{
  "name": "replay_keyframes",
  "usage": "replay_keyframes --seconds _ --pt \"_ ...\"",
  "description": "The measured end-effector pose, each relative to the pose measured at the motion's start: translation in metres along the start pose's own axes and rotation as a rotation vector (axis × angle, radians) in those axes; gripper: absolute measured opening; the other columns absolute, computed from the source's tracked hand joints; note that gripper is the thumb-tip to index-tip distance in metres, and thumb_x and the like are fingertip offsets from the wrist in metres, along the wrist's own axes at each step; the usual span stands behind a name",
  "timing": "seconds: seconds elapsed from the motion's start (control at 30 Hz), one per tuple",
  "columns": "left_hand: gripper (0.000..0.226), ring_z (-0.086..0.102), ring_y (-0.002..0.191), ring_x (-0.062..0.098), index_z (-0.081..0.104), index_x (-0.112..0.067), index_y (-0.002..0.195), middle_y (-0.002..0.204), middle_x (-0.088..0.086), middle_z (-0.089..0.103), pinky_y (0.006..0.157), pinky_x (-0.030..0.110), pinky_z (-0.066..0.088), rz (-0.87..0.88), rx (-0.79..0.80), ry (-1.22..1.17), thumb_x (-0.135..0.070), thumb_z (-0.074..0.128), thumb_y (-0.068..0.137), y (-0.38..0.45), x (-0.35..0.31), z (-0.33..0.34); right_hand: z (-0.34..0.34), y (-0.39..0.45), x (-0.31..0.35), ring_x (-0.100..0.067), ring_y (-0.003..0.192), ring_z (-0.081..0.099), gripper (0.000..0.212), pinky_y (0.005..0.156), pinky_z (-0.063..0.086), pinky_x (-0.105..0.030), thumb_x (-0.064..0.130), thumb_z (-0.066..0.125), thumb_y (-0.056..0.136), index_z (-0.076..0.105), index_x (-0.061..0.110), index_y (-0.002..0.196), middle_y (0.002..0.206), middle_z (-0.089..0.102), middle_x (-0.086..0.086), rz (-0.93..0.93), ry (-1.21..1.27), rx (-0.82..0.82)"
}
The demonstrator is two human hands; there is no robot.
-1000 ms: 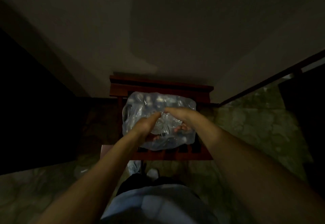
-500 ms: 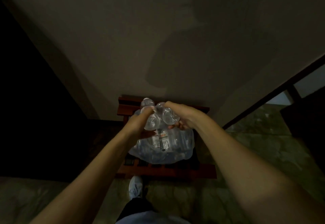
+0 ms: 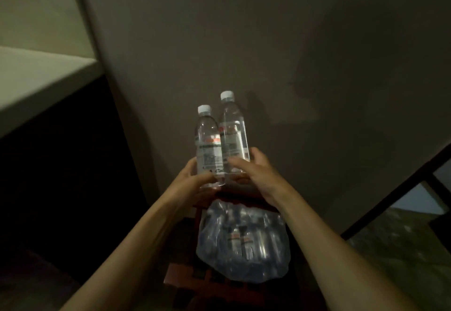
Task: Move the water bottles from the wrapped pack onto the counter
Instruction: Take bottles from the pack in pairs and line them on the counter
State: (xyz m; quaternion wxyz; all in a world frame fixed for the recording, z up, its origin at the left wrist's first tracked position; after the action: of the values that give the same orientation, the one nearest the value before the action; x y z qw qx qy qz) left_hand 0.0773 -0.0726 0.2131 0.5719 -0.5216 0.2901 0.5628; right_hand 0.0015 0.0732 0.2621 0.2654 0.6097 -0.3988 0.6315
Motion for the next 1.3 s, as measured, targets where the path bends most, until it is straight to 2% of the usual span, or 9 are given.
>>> replay_keyframes --seconds 0.17,0.27,0.4,0.7,0.83,0.97,1.1,1.2,1.3 --pt "0.064 0.071 0.100 0.011 0.054 -0.046 0.113 0.113 -0.006 0.071 0.072 0.030 0.057 0.238 -0.011 0.106 -0.030 0.084 0.059 -0.020 -0.070 -0.020 0.042 0.005 0.056 -0.006 0.098 0.067 0.038 0.069 0.057 -0.020 0.024 0.073 0.079 0.055 0.022 0.113 0.105 0.069 0.008 -0.165 -0.029 0.022" --pt "0.049 0.071 0.095 0.005 0.054 -0.049 0.105 0.107 -0.014 0.072 0.071 0.028 0.054 0.364 -0.072 0.176 -0.041 0.082 0.066 -0.037 -0.104 -0.045 0.082 0.012 0.082 -0.007 0.096 0.070 0.060 0.071 0.058 -0.023 0.035 0.080 0.069 0.053 0.017 0.120 0.105 0.071 0.005 -0.266 -0.025 -0.026" --pt "0.059 0.073 0.091 0.010 0.055 -0.032 0.114 0.103 -0.007 0.074 0.068 0.028 0.059 0.473 -0.176 0.212 -0.040 0.087 0.065 -0.064 -0.144 -0.103 0.149 0.024 0.107 -0.003 0.083 0.072 0.075 0.060 0.055 -0.018 0.038 0.082 0.065 0.036 0.018 0.120 0.100 0.070 0.003 -0.343 -0.008 -0.098" --pt "0.058 0.072 0.077 0.013 0.046 -0.010 0.117 0.099 0.015 0.070 0.063 0.022 0.058 0.565 -0.246 0.263 -0.009 0.082 0.072 -0.121 -0.215 -0.247 0.307 0.049 0.128 -0.021 0.088 0.073 0.028 0.070 0.056 -0.038 0.015 0.069 0.084 0.064 0.011 0.112 0.103 0.074 -0.010 -0.321 0.254 0.060" --pt "0.053 0.071 0.074 0.003 0.043 -0.018 0.113 0.097 0.005 0.066 0.059 0.012 0.053 0.576 -0.265 0.300 -0.017 0.081 0.076 -0.138 -0.231 -0.289 0.359 0.058 0.134 -0.026 0.090 0.073 0.056 0.086 0.056 -0.046 0.026 0.073 0.079 0.051 0.003 0.125 0.099 0.075 -0.010 -0.334 0.241 0.073" --pt "0.045 0.071 0.086 0.013 0.054 -0.018 0.112 0.104 0.009 0.068 0.063 0.020 0.055 0.497 -0.244 0.194 -0.022 0.078 0.074 -0.146 -0.243 -0.322 0.392 0.066 0.147 -0.030 0.097 0.071 0.090 0.087 0.056 -0.047 0.050 0.085 0.057 0.050 0.003 0.126 0.113 0.068 -0.019 -0.366 0.200 0.049" --pt "0.049 0.068 0.103 0.020 0.057 -0.021 0.118 0.110 0.007 0.069 0.078 0.037 0.054 0.450 -0.195 0.175 -0.030 0.074 0.072 -0.147 -0.264 -0.340 0.410 0.083 0.166 -0.032 0.105 0.069 0.061 0.091 0.055 -0.049 0.039 0.080 0.074 0.058 0.008 0.123 0.115 0.070 -0.014 -0.425 0.252 0.148" --pt "0.037 0.072 0.089 0.009 0.060 -0.019 0.113 0.096 -0.001 0.074 0.079 0.035 0.052 0.446 -0.212 0.249 -0.029 0.074 0.080 -0.144 -0.281 -0.355 0.426 0.098 0.178 -0.033 0.111 0.065 0.060 0.096 0.050 -0.055 0.042 0.076 0.077 0.059 0.007 0.123 0.121 0.065 -0.018 -0.417 0.253 0.189" --pt "0.046 0.073 0.084 0.008 0.058 -0.020 0.115 0.092 -0.001 0.076 0.075 0.034 0.053 0.415 -0.215 0.266 -0.027 0.079 0.074 -0.139 -0.294 -0.370 0.442 0.111 0.190 -0.024 0.101 0.070 0.032 0.084 0.058 -0.044 0.032 0.067 0.086 0.064 0.016 0.113 0.106 0.074 -0.003 -0.502 0.207 0.205"
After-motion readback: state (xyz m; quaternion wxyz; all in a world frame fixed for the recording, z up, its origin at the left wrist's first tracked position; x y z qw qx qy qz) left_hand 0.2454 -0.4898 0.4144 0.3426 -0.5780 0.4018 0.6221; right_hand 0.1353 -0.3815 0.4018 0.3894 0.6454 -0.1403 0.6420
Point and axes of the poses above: each hand's wrist, its own y-axis towards the middle knuckle, its own z-axis out of the palm, x = y × z, the point moved 6 cm from there along y, towards the middle knuckle
